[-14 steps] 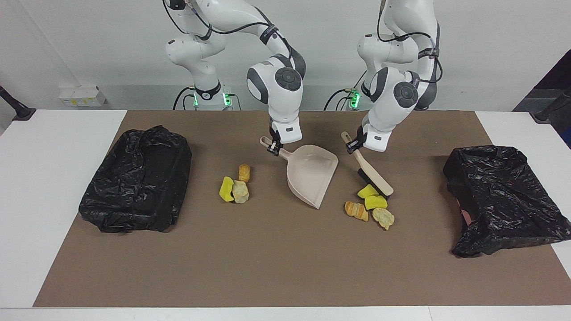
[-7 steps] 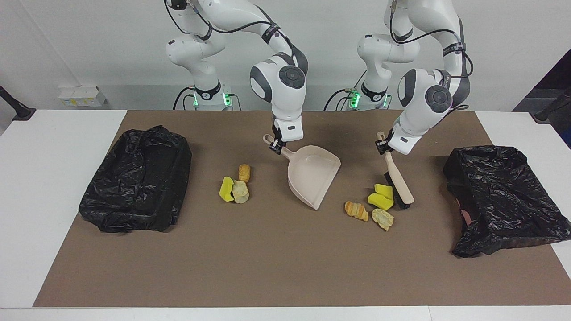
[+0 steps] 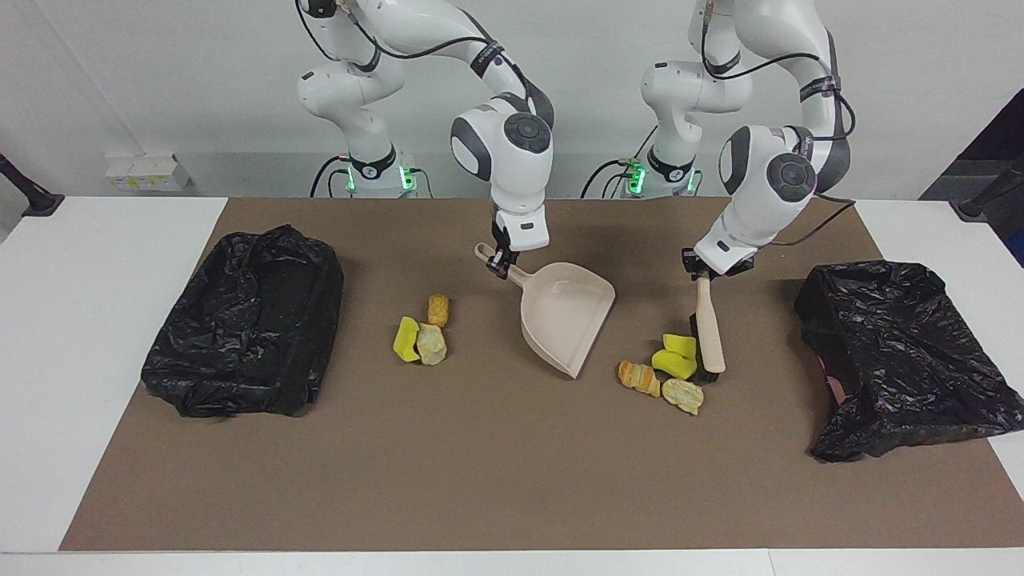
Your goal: Sweep and dump trash in bin
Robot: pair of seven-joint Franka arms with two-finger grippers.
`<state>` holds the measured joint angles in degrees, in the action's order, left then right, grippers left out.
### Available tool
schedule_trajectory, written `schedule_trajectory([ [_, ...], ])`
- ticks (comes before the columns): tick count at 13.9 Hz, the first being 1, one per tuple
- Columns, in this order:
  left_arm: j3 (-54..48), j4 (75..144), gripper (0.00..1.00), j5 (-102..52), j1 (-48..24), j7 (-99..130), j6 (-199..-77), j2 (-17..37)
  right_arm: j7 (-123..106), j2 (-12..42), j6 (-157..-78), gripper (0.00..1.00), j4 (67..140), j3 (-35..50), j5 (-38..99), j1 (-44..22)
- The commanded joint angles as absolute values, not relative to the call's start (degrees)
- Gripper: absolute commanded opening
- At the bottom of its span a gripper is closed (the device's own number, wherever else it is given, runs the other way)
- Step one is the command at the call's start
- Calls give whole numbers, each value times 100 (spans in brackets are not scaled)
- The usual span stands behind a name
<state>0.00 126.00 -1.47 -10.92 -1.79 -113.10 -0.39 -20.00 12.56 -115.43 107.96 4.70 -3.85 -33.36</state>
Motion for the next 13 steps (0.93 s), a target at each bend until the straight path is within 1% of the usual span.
schedule_trajectory([
  [1, -44, 12832, 0, -44, -1388, -255, -11549, -114, -1969, 1266, -11628, 0, 10758, 483, -448, -3331],
  [5, -114, 13113, 0, -44, -1950, -281, -11488, -342, -1960, 1266, -11628, 0, 10767, 483, -448, -3331],
  [7, -263, 13122, 0, -122, -2187, -273, -11208, -404, -1960, 1266, -11628, 0, 10767, 483, -448, -3331],
  [9, -613, 12974, 0, -411, -2197, -220, -10734, -422, -1960, 1266, -11619, 0, 10767, 483, -448, -3331],
  [10, -685, 12781, 0, -692, -2189, -211, -10549, -457, -1960, 1266, -11619, 0, 10767, 483, -448, -3331],
  [12, -659, 12464, 0, -1376, -2127, -228, -10013, -763, -1960, 1266, -11619, 0, 10767, 483, -439, -3331],
  [13, -624, 12437, 0, -1571, -2118, -194, -9976, -904, -1960, 1266, -11619, 0, 10767, 483, -431, -3331],
])
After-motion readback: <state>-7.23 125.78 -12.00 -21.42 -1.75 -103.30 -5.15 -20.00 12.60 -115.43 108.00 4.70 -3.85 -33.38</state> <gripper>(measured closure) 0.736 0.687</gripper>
